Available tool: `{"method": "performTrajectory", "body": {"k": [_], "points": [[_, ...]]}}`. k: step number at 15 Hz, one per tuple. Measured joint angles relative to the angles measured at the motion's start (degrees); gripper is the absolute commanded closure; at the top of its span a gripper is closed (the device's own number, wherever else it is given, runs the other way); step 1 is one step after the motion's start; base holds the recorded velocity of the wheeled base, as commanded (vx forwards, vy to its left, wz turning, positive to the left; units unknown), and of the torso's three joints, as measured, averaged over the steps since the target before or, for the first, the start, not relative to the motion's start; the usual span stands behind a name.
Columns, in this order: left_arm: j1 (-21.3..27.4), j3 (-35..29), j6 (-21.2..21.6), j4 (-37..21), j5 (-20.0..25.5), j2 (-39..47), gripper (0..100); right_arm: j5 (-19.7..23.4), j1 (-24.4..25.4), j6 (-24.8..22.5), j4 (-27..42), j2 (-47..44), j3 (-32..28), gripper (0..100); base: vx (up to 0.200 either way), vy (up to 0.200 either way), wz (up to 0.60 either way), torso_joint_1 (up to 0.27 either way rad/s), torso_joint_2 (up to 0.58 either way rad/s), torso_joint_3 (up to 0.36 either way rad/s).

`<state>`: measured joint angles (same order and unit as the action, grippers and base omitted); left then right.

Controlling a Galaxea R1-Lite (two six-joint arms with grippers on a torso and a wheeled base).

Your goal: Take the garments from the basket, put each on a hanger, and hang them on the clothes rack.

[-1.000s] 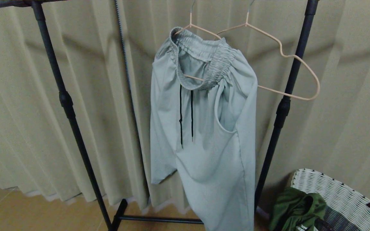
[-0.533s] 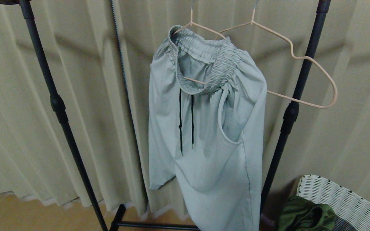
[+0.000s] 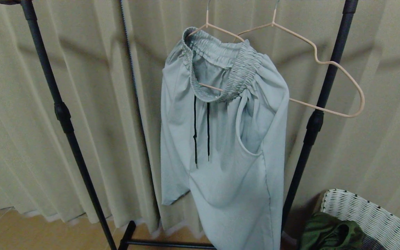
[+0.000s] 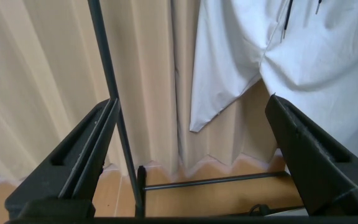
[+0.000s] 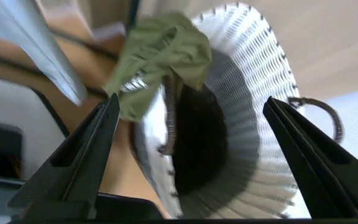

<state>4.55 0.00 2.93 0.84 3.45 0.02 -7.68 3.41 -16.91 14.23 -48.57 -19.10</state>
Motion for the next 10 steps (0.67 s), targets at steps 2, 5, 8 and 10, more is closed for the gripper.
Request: {"method": "performTrajectory", "body": {"k": [2, 5, 8, 10], "points": [[0.02, 0.00, 0.44, 0.05, -0.04, 0.00, 0, -0.48, 0.00, -0.50, -3.54, -6.91, -0.33, 0, 0.200, 0.000, 0.00, 0.000, 0.00, 0.002], [0.02, 0.00, 2.86, 0.17, -0.17, 0.00, 0, -0.59, 0.46, -0.66, -7.41, -15.10, 0.76, 0, 0.000, 0.000, 0.00, 0.000, 0.00, 0.000], [0.00, 0.00, 3.04, 0.17, -0.01, 0.00, 0, -0.57, 0.57, -0.50, -12.84, -21.82, 1.69, 0, 0.000, 0.000, 0.00, 0.000, 0.00, 0.000], [0.00, 0.00, 3.06, 0.17, 0.00, 0.00, 0, -0.69, 0.27, -0.41, -17.68, -26.65, 2.51, 0, 0.000, 0.000, 0.00, 0.000, 0.00, 0.000]]}}
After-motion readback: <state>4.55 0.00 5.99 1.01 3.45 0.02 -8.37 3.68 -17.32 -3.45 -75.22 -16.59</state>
